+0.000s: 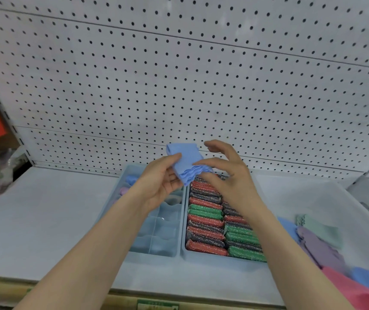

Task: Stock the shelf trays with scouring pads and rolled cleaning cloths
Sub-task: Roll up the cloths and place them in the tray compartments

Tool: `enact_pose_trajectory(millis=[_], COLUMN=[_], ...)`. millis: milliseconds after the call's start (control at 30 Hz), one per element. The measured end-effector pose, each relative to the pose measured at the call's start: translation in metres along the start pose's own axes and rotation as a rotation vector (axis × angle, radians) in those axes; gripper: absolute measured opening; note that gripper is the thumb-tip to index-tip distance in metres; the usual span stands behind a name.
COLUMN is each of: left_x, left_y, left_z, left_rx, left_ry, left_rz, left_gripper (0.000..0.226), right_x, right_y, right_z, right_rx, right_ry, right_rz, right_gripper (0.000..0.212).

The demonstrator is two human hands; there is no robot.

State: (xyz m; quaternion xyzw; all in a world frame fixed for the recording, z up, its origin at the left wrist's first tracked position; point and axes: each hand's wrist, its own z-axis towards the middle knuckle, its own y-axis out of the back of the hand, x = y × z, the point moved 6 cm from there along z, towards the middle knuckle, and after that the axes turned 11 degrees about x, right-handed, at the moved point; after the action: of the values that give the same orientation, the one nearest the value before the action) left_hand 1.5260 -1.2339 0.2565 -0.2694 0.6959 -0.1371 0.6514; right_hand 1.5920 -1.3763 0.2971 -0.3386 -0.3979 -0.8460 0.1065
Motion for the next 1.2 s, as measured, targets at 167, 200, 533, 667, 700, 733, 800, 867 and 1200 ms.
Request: enact_pose_trajectory(millis=[167, 200, 533, 667, 700, 733, 800, 867, 1200], left_x=[0.001, 0.001, 0.006, 0.014, 0.016, 0.016, 0.016, 0.017, 0.021], left_y=[0.004, 0.002, -0.005, -0.005, -0.003, 0.000, 0.006, 0.010, 0.030], left_z=[-0.001, -0.002, -0.014, -0.018, -0.018, -0.017, -0.018, -0.019, -0.027], left_rx=[0.050, 0.065, 0.164, 0.109, 0.072, 0.032, -0.017, -0.024, 0.000], left_ry=[-0.055, -0.072, -0.119, -0.120, -0.126, -0.136, -0.156, -0.158, -0.220], left_rz=[0.179, 0.224, 0.296, 0.497, 0.504, 0.492, 0.450, 0.428, 0.424], left_gripper=[0.037, 0.040, 0.039, 0.082, 0.082, 0.079, 0.067, 0.057, 0.026], right_x=[-0.007, -0.011, -0.025, -0.029, -0.029, -0.031, -0.033, -0.035, -0.043], right_y=[0.000, -0.001, -0.014, -0.020, -0.021, -0.023, -0.026, -0.029, -0.056], right_z=[0.001, 0.000, -0.007, -0.009, -0.009, -0.010, -0.011, -0.012, -0.016], right_rx=[0.004, -0.023, -0.021, -0.053, -0.053, -0.046, -0.028, -0.005, 0.209], right_ry=[-0.183, -0.234, -0.428, -0.446, -0.450, -0.452, -0.461, -0.459, -0.445], right_rz=[0.278, 0.311, 0.562, 0.577, 0.593, 0.608, 0.627, 0.625, 0.910], right_gripper=[0.006, 0.005, 0.014, 0.017, 0.017, 0.017, 0.016, 0.018, 0.027])
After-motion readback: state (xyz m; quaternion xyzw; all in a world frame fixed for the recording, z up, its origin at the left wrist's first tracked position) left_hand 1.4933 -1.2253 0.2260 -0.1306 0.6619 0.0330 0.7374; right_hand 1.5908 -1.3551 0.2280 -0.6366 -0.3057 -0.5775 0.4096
